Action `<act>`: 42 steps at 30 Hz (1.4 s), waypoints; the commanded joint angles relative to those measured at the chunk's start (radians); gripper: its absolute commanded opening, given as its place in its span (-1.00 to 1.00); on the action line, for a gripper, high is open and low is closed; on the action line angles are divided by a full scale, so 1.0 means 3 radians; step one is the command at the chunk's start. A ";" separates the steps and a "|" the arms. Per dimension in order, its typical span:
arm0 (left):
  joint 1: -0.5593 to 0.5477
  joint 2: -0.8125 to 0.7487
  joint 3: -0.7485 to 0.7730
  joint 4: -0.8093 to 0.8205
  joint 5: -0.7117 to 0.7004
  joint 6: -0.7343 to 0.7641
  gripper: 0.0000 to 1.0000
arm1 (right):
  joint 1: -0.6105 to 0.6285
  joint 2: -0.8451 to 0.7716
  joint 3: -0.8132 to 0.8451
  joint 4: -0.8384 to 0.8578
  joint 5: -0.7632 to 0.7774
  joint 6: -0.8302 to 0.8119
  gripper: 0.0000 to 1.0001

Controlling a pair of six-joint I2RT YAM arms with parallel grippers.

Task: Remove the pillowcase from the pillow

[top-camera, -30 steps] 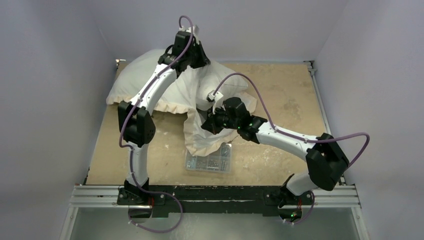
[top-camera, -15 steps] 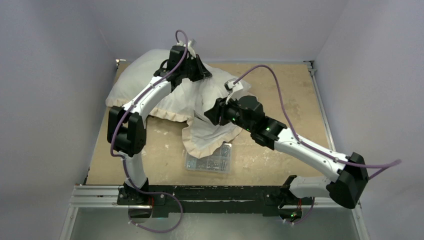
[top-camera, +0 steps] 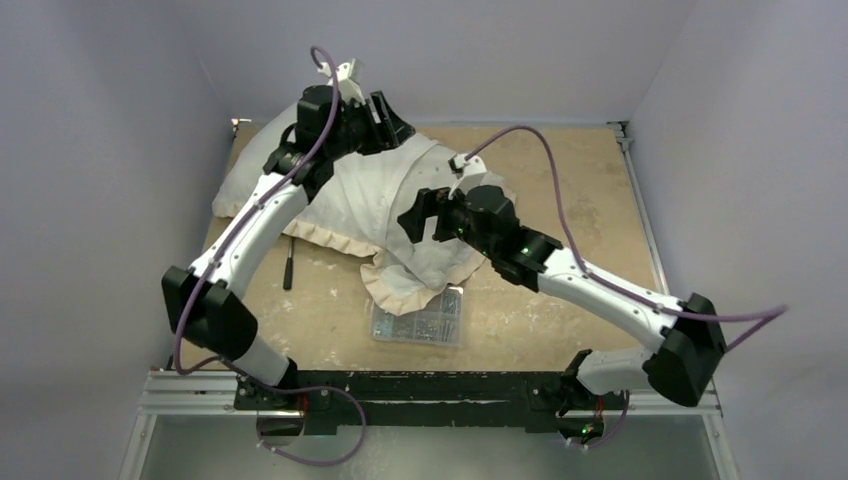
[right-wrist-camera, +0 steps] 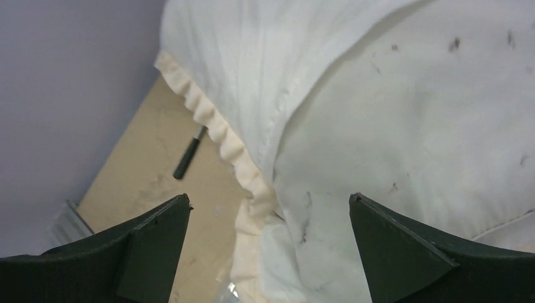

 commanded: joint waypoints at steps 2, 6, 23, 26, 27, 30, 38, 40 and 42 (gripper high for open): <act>0.0062 -0.0549 -0.0365 -0.0356 -0.0635 0.0420 0.23 | 0.0003 0.0559 0.0064 -0.0232 0.0145 0.0183 0.98; 0.0071 -0.0900 -0.0787 -0.0547 -0.0938 0.0575 0.29 | 0.0003 0.0903 0.0077 -0.0180 0.0236 0.0259 0.98; 0.0072 -0.1634 -0.2133 -0.0745 -0.1094 0.0369 0.31 | 0.0003 0.2167 0.0292 0.0071 0.0374 0.0317 -0.30; 0.0071 -0.1602 -0.2223 -0.0626 -0.1014 0.0322 0.31 | 0.0003 0.1979 0.0342 0.0113 0.0256 0.0215 -1.00; 0.0072 -0.1583 -0.2246 -0.0587 -0.0988 0.0302 0.32 | 0.0003 0.1909 0.0358 0.0122 0.0225 0.0198 -1.00; 0.0071 -0.1491 -0.2279 -0.0457 -0.0899 0.0219 0.32 | 0.0003 0.1692 0.0381 0.0207 0.0131 0.0149 -1.00; 0.0075 -0.1238 -0.2535 0.0050 -0.0421 -0.0074 0.32 | 0.0003 0.1507 0.0423 0.0236 0.0078 0.0113 -1.00; 0.0071 -0.1169 -0.2588 0.0132 -0.0344 -0.0124 0.31 | 0.0003 0.1494 0.0441 0.0224 0.0068 0.0120 -1.00; 0.0075 -0.1102 -0.2651 0.0173 -0.0324 -0.0162 0.31 | 0.0003 0.1462 0.0450 0.0232 0.0046 0.0120 -1.00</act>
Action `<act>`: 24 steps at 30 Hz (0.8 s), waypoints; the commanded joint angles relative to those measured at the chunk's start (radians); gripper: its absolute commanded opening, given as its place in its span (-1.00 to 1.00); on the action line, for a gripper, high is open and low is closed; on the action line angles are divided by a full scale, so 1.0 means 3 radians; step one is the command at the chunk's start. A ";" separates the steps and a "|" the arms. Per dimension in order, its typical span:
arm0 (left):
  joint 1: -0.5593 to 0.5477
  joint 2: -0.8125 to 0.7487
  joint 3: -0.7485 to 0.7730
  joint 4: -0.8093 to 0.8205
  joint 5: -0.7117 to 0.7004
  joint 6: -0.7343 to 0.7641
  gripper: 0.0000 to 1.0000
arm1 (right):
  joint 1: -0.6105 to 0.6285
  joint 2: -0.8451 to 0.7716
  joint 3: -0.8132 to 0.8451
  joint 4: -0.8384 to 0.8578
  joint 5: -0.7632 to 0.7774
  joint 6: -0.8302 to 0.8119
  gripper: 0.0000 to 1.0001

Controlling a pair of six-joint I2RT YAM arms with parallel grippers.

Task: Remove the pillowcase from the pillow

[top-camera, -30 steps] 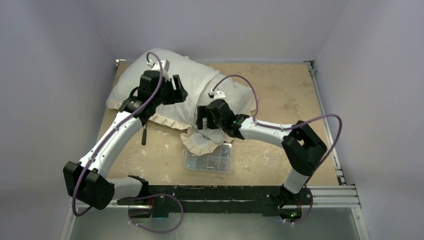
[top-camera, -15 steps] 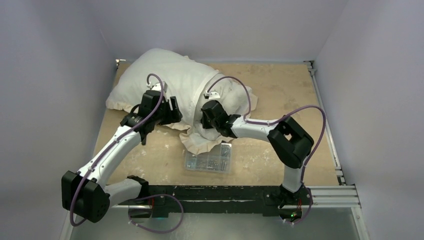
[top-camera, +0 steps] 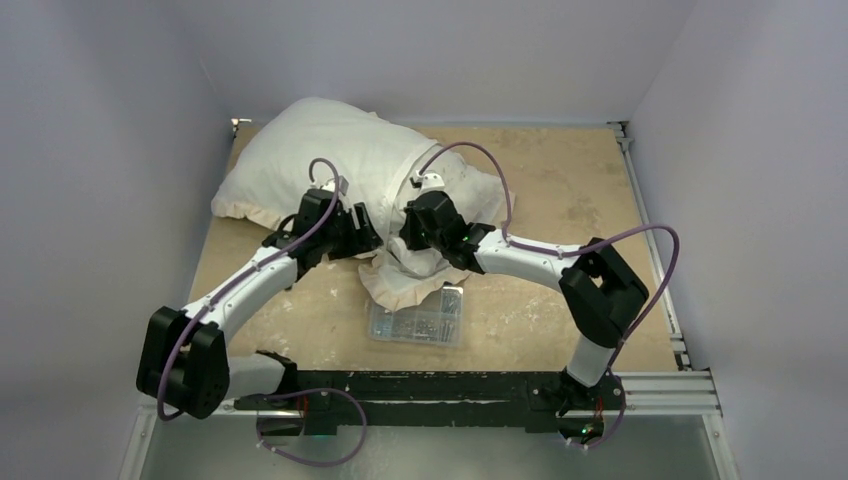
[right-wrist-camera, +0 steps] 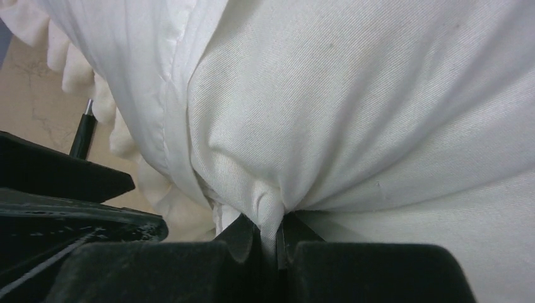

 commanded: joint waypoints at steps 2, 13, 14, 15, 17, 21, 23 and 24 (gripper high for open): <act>0.0016 0.0122 -0.0172 0.0370 0.0165 -0.0228 0.31 | 0.0002 -0.0165 0.0136 0.0103 -0.0145 -0.0040 -1.00; 0.0012 0.0309 -0.0556 0.1037 0.0023 -0.0698 -0.13 | 0.0002 -0.0302 0.0132 0.0173 -0.0229 -0.0039 -1.00; 0.0013 0.0327 -0.0573 0.1109 0.0008 -0.0725 -0.34 | 0.0002 -0.0312 0.0136 0.0168 -0.0233 -0.0039 -1.00; 0.0017 0.0341 -0.0581 0.1153 -0.0023 -0.0740 -0.55 | 0.0002 -0.0322 0.0143 0.0156 -0.0225 -0.0035 -1.00; 0.0017 0.0351 -0.0567 0.1183 -0.0121 -0.0737 -0.90 | 0.0002 -0.0365 0.0157 0.0104 -0.0172 -0.0030 -1.00; 0.0127 0.0321 -0.0496 0.1149 -0.0333 -0.0634 -1.00 | -0.0003 -0.0594 0.0142 -0.0010 -0.0013 -0.0031 -1.00; 0.0251 0.0323 -0.0437 0.1109 -0.0426 -0.0560 -1.00 | -0.0016 -0.0757 0.0114 -0.0055 0.0063 -0.0024 -1.00; 0.0310 0.0328 -0.0400 0.1083 -0.0461 -0.0518 -1.00 | -0.0022 -0.0846 0.0094 -0.0073 0.0096 -0.0016 -1.00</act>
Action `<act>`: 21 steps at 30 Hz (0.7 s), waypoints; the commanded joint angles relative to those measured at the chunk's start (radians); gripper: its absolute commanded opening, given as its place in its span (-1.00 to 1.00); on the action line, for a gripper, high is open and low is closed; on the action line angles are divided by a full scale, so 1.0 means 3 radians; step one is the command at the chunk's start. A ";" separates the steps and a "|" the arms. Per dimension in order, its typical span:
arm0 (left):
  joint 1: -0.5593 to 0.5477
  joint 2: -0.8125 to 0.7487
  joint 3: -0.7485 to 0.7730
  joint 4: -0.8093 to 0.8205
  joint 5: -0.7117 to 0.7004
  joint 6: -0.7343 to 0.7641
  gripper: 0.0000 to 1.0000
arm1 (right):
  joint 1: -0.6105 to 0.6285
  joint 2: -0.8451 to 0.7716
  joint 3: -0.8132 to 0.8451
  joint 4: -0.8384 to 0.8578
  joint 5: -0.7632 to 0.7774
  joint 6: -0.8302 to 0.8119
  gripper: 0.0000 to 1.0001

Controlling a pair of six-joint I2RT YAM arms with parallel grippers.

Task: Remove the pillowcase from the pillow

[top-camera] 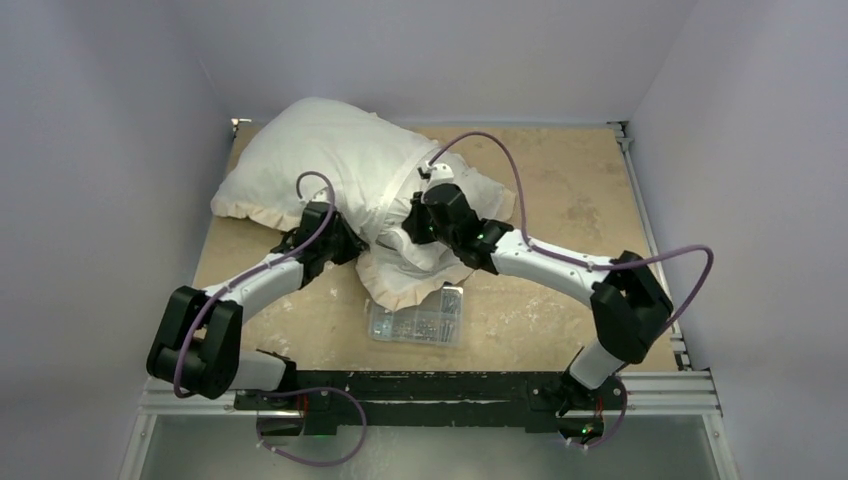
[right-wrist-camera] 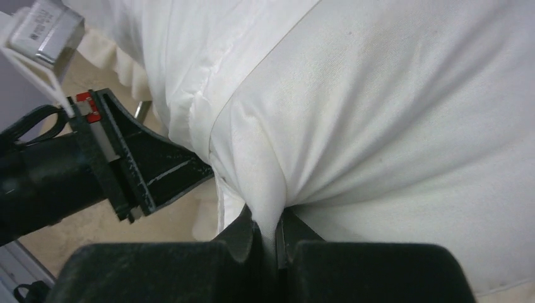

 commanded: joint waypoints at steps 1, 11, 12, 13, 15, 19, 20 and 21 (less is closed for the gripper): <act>0.0296 -0.0022 0.0205 0.0074 -0.0345 0.0180 -1.00 | -0.0027 -0.0595 0.0074 0.0069 0.0217 0.0024 -1.00; 0.1100 0.0153 0.0477 0.0021 -0.0287 0.0280 -1.00 | -0.0250 -0.1773 -0.0159 -0.0026 0.0515 0.0078 -1.00; 0.1199 0.0188 0.0510 -0.0064 -0.0270 0.0281 -1.00 | -0.0268 -0.1871 -0.0182 -0.0106 0.0514 0.0078 -1.00; 0.1315 0.0229 0.0538 -0.0089 -0.0248 0.0284 -1.00 | -0.0285 -0.1956 -0.0212 -0.0139 0.0508 0.0079 -1.00; 0.1463 0.0353 0.0633 -0.0123 -0.0219 0.0303 -1.00 | -0.0301 -0.2095 -0.0267 -0.0167 0.0408 0.0062 -1.00; 0.1508 0.0630 0.0839 -0.0179 0.0028 0.0411 -1.00 | -0.0302 -0.2187 -0.0420 -0.0098 -0.0161 -0.0031 -1.00; 0.1509 0.0675 0.0854 -0.0157 0.0118 0.0418 -1.00 | -0.0306 -0.2175 -0.0462 -0.0060 -0.0429 -0.0056 -1.00; 0.1502 0.0708 0.0869 -0.0142 0.0191 0.0421 -1.00 | -0.0303 -0.2154 -0.0508 -0.0048 -0.0598 -0.0073 -1.00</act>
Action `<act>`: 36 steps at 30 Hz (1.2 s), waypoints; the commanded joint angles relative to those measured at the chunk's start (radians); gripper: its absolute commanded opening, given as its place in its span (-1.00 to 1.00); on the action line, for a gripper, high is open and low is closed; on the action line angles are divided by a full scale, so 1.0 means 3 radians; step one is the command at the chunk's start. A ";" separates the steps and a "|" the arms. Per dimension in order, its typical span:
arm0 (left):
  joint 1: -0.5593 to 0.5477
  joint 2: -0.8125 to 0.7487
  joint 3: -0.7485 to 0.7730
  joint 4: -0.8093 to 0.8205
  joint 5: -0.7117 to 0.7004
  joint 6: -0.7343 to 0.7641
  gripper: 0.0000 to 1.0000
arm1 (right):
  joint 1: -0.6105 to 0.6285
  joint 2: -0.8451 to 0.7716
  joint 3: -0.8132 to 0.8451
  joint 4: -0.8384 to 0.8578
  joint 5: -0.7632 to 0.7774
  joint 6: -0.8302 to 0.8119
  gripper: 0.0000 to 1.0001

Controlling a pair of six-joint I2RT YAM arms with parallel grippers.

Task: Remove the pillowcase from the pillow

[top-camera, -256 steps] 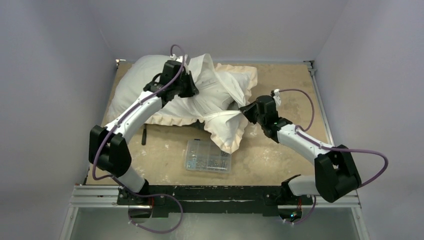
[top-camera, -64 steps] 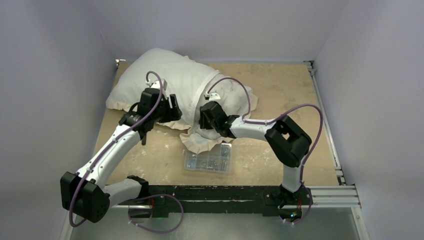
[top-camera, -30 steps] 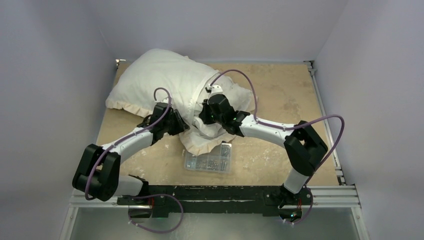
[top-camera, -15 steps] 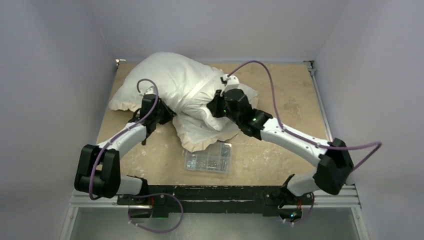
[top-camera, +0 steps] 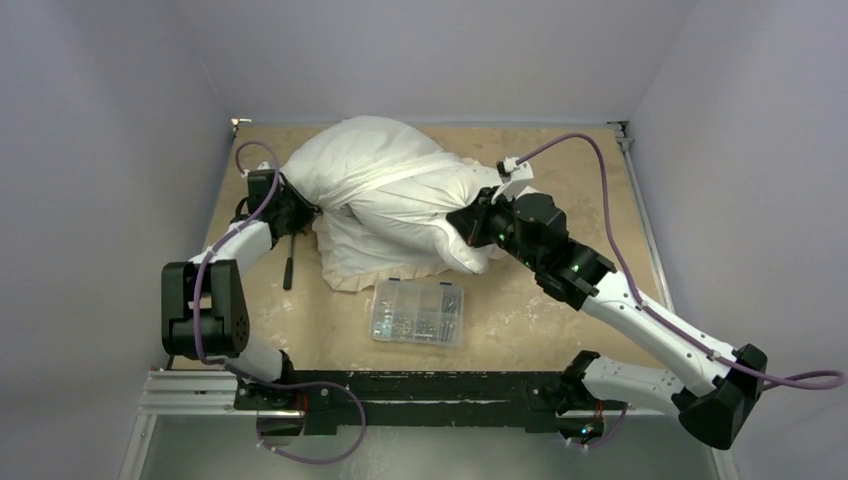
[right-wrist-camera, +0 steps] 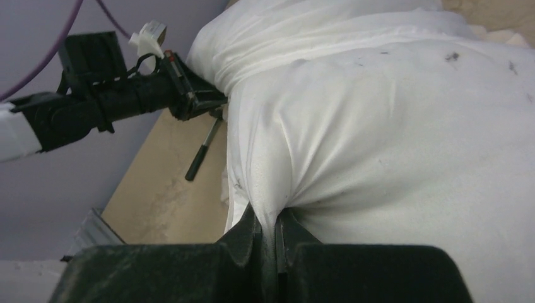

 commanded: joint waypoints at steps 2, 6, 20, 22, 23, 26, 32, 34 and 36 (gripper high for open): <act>0.0138 0.0210 0.0166 -0.0021 -0.0001 0.0220 -1.00 | -0.0059 -0.0080 -0.0078 0.0588 -0.0808 -0.0132 -1.00; 0.0060 0.0072 0.0237 -0.0200 -0.0039 0.0406 -0.71 | -0.0060 0.0132 0.0012 0.0539 -0.0937 -0.0223 -0.58; -0.0522 -0.0798 0.0369 -0.1186 -0.0416 0.0766 -0.06 | -0.0911 0.0916 0.1026 -0.0209 -0.0569 -0.0478 0.98; -0.0536 -0.0880 0.0463 -0.1306 -0.0417 0.0816 -0.03 | -0.1088 0.1063 0.0946 -0.0219 -0.0547 -0.0445 0.98; -0.0538 -0.0913 0.0509 -0.1376 -0.0420 0.0847 -0.01 | -0.1171 0.1118 0.0899 -0.0196 -0.0556 -0.0432 0.98; -0.0538 -0.0983 0.0715 -0.1596 -0.0419 0.0969 0.07 | -0.1400 0.1280 0.0717 -0.0072 -0.0614 -0.0355 0.98; -0.0574 -0.0945 0.1071 -0.1718 0.0046 0.1139 0.34 | -0.1496 0.1519 0.0284 0.0304 -0.0680 -0.0464 0.98; -0.0604 -0.0865 0.1201 -0.1734 0.0180 0.1171 0.45 | -0.1484 0.1564 0.0133 0.0453 -0.1061 -0.0536 0.98; -0.0651 -0.0775 0.1328 -0.1741 0.0231 0.1207 0.53 | -0.1441 0.1582 0.0032 0.0603 -0.1328 -0.0550 0.97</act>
